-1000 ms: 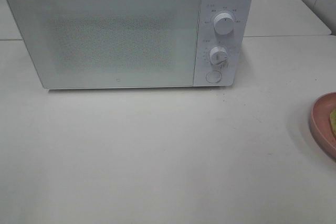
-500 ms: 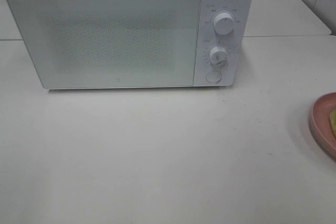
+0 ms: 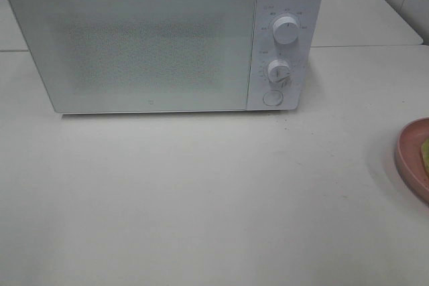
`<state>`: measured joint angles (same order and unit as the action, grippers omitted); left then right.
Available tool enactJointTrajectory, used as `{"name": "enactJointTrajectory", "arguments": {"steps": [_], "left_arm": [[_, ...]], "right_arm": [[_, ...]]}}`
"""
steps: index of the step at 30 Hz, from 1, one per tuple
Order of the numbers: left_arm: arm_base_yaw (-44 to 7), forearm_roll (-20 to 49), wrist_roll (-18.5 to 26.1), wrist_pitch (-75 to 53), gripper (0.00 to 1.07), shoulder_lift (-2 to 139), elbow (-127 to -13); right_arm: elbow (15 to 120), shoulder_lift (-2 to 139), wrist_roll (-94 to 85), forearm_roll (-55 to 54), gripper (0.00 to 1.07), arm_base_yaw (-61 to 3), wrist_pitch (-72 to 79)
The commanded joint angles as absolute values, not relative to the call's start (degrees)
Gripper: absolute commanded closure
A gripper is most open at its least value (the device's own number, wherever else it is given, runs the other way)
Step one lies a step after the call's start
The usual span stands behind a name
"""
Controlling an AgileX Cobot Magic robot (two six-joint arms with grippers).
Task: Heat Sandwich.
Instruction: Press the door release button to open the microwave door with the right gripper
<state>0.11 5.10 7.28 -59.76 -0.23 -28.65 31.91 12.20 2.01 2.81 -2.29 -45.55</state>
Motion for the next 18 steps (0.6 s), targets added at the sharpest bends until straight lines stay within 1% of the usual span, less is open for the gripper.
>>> {"name": "enactJointTrajectory", "arguments": {"steps": [1,10,18], "left_arm": [[0.34,5.10,6.88,-59.01,0.05,-1.78,-28.48],[0.34,5.10,6.88,-59.01,0.05,-1.78,-28.48],[0.34,5.10,6.88,-59.01,0.05,-1.78,-28.48]], "right_arm": [[32.09,15.58,1.83,3.15,0.28,-2.18,-41.25],[32.09,25.44,1.83,3.15,0.31,-2.18,-34.26],[32.09,32.60,1.83,3.15,0.31,-2.18,-28.99]]}}
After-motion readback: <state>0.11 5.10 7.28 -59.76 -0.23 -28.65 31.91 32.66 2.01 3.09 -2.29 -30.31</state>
